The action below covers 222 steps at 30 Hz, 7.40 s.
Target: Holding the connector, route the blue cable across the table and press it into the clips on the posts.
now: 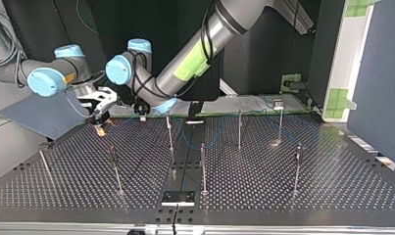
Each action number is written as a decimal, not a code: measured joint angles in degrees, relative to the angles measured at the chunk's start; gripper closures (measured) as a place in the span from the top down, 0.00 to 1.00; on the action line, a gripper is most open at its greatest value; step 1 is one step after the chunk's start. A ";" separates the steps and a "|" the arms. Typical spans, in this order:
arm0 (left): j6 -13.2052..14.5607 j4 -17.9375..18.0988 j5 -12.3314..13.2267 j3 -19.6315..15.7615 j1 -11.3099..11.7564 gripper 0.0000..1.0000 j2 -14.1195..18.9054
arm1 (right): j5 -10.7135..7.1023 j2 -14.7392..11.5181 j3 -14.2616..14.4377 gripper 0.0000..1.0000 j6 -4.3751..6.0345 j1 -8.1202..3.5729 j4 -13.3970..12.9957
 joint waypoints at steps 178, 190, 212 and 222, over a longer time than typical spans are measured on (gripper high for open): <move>-10.03 28.29 8.40 -34.82 -1.35 1.00 44.27 | -10.83 -6.15 -12.67 0.00 1.81 -2.41 9.53; -8.65 35.33 1.41 -41.85 -2.07 1.00 37.69 | -10.83 -6.05 -12.67 0.00 1.82 -2.16 9.52; -7.06 48.75 4.20 -55.26 -0.96 1.00 32.63 | -10.83 -5.81 -12.68 0.00 1.73 -2.04 9.44; -8.04 51.47 5.44 -61.47 4.36 1.00 32.51 | -10.89 -5.69 -12.67 0.00 1.73 -2.12 9.44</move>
